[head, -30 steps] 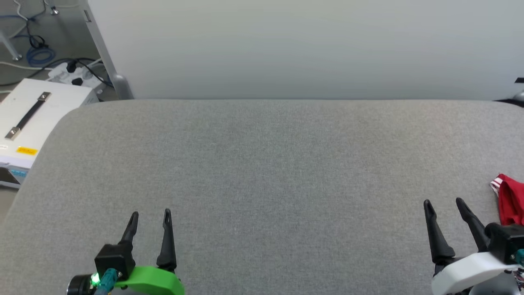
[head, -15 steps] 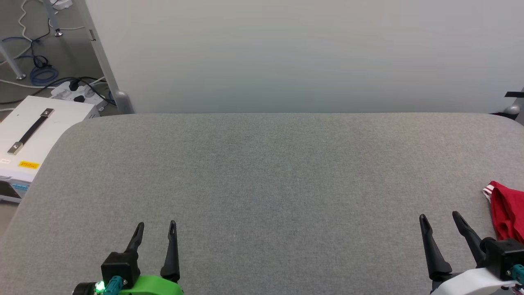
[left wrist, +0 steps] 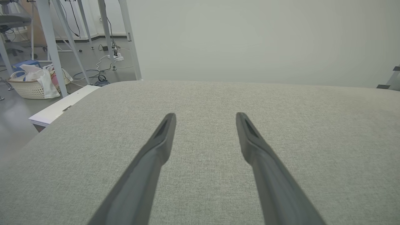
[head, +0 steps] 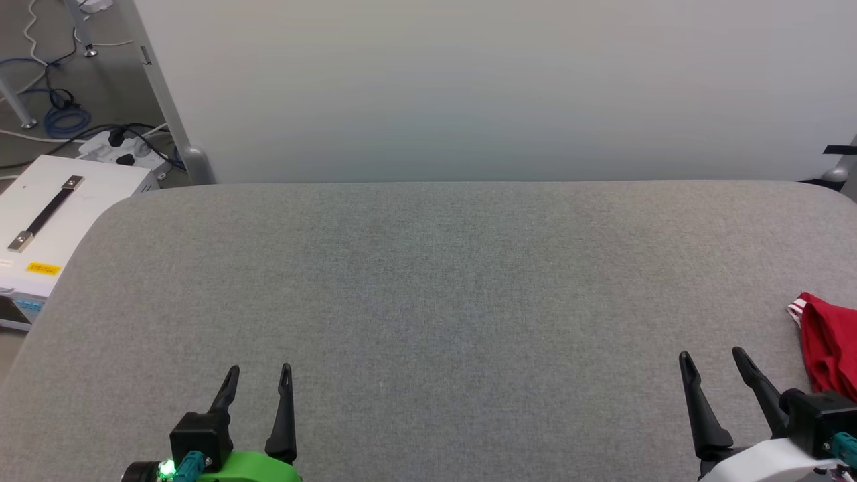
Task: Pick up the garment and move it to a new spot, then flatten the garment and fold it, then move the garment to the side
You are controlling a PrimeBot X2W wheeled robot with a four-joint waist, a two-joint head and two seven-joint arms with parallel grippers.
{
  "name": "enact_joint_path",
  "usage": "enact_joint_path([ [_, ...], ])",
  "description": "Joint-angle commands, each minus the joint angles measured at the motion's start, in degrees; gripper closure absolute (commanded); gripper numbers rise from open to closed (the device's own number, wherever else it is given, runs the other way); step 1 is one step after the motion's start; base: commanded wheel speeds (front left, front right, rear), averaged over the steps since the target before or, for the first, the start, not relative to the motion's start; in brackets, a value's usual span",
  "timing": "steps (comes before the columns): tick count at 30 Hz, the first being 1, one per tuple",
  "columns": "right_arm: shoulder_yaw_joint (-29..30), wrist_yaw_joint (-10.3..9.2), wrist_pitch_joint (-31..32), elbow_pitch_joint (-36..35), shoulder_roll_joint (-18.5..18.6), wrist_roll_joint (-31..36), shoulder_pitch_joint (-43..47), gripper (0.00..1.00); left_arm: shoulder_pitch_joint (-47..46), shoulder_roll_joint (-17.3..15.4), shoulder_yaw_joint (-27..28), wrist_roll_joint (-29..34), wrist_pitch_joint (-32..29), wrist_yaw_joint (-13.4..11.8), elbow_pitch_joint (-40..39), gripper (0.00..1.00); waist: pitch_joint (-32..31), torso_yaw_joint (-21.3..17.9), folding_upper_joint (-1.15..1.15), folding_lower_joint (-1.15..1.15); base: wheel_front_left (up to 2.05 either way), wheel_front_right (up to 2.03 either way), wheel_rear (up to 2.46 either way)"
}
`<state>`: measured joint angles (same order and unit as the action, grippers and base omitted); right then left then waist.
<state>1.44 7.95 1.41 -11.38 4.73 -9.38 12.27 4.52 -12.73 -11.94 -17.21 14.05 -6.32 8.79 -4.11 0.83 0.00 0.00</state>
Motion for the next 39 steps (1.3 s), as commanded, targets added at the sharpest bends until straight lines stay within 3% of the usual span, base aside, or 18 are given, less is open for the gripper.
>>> enact_joint_path([
  [1, -0.17, -0.46, -0.27, 0.19, -0.08, -0.52, -0.04, 0.00, -1.00, -0.46, -0.05, -0.35, -0.22, -0.13, 0.11, 0.00, 0.04, 0.00, 0.00, 0.00, 0.00, 0.00, 0.00],
  [4, -0.27, -0.46, -0.34, 0.18, -0.19, -0.72, -0.07, 0.00, -1.10, -0.52, -0.22, -0.34, -0.36, -0.29, 0.09, 0.00, 0.15, -0.07, 0.00, 0.00, 0.00, 0.00, 0.00],
  [5, -0.13, 0.04, -0.07, 0.03, -0.20, -0.32, -0.02, 1.00, -0.06, -0.11, -0.24, 0.03, -0.27, -0.04, -0.03, 1.00, 0.15, -0.07, 0.00, 0.00, 0.00, 0.00, 0.00],
  [39, -0.47, -0.07, -0.43, 3.03, -0.65, 2.26, -3.27, 1.00, -1.22, 2.57, 2.92, 4.59, -3.93, 1.65, -2.37, 1.00, 1.21, -0.28, 0.00, 0.00, 0.00, 0.00, 0.00],
])
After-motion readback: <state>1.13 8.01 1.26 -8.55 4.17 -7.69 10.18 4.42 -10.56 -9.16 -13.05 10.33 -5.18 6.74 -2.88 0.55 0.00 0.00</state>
